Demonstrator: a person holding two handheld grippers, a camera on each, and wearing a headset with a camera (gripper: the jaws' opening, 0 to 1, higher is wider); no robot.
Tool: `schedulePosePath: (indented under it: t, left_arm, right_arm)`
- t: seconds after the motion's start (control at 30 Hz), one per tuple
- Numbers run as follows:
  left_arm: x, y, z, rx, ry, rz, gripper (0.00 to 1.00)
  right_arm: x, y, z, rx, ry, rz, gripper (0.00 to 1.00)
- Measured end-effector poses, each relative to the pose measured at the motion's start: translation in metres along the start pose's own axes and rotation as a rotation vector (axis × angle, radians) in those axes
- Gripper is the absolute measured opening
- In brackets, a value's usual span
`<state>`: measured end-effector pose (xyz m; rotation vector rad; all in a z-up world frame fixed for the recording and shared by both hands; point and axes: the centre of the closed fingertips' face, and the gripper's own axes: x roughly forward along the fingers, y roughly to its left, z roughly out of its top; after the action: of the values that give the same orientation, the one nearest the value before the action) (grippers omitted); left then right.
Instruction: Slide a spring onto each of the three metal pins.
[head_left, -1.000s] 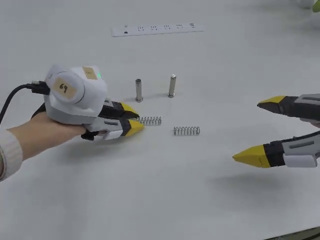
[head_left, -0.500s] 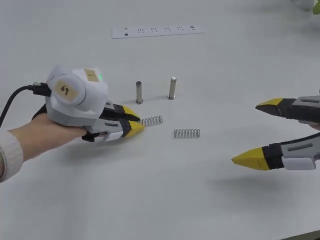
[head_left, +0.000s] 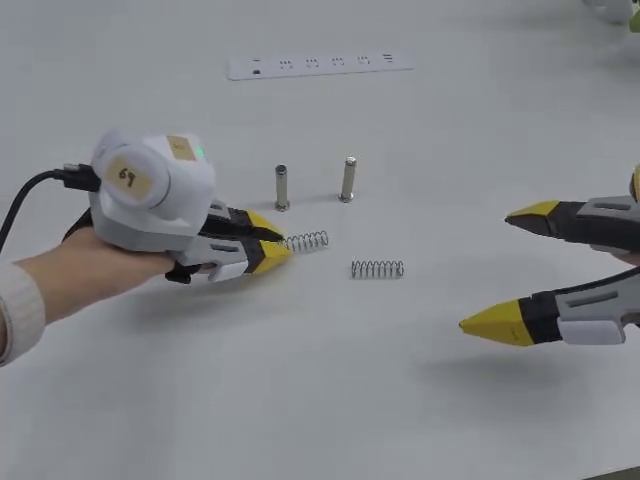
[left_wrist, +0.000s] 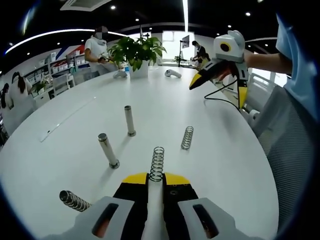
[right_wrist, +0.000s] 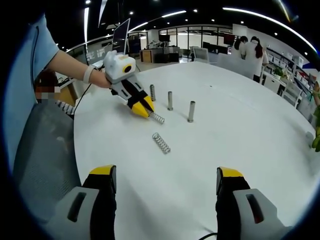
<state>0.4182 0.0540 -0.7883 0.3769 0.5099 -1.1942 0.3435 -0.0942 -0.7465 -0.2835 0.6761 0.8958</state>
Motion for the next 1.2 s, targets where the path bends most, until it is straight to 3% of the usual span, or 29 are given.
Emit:
schedulePosePath:
  t: [0.43,0.7,1.2]
  left_arm:
    - [-0.017,-0.011,0.015,0.018,-0.032,-0.010,0.02]
    - [-0.035,-0.028,0.027,0.021,-0.073,-0.014,0.02]
    - [-0.071,-0.061,0.029,-0.005,-0.135,0.024,0.02]
  right_arm:
    - [0.001,0.002,0.006,-0.020,-0.004,0.011,0.80]
    - [0.003,0.008,0.016,-0.045,-0.015,0.025,0.80]
    - [0.010,0.030,0.028,-0.094,-0.019,0.067,0.79]
